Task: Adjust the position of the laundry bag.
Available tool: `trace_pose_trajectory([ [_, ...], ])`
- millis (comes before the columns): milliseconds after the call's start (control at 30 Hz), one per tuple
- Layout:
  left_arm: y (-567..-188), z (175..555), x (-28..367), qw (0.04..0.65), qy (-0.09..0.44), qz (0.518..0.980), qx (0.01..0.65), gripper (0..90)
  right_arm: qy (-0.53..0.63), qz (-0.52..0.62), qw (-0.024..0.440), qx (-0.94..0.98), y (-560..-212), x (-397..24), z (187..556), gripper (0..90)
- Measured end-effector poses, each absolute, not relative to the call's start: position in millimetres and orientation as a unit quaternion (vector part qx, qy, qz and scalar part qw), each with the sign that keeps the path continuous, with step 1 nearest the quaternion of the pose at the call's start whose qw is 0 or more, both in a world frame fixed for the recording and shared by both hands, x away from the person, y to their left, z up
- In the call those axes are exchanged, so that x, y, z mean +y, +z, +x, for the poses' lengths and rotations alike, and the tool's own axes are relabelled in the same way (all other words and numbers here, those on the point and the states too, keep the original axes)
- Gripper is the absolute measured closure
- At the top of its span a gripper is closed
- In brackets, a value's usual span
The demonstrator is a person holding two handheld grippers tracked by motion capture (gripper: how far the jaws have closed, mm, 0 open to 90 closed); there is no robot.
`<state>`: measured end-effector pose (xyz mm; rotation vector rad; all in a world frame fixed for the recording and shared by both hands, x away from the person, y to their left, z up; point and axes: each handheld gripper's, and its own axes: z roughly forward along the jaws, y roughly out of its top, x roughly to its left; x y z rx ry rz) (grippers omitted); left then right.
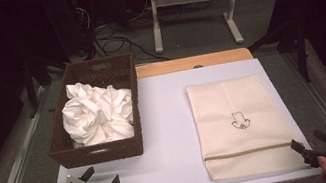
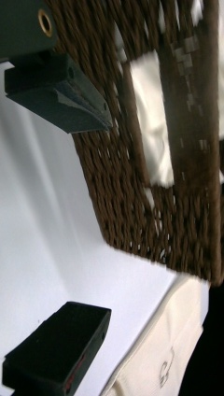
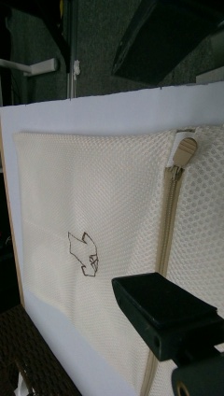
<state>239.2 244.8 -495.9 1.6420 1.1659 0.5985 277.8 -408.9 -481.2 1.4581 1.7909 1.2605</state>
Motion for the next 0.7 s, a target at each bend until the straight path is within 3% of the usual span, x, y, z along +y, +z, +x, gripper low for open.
trace_pose_trajectory([
  [167,-490,247,210,0.506,0.233,0.689,0.463,8.6,0.466,0.533,0.250,0.661,-479,-406,281,6.1],
  [300,-486,254,181,0.505,0.225,0.700,0.452,16.1,0.469,0.529,0.247,0.663,-475,-403,287,6.6],
  [400,-487,260,156,0.507,0.206,0.713,0.438,15.4,0.464,0.532,0.243,0.665,-472,-400,295,7.5],
  [700,-491,278,92,0.511,0.153,0.737,0.414,15.7,0.437,0.563,0.245,0.658,-471,-395,319,19.3],
])
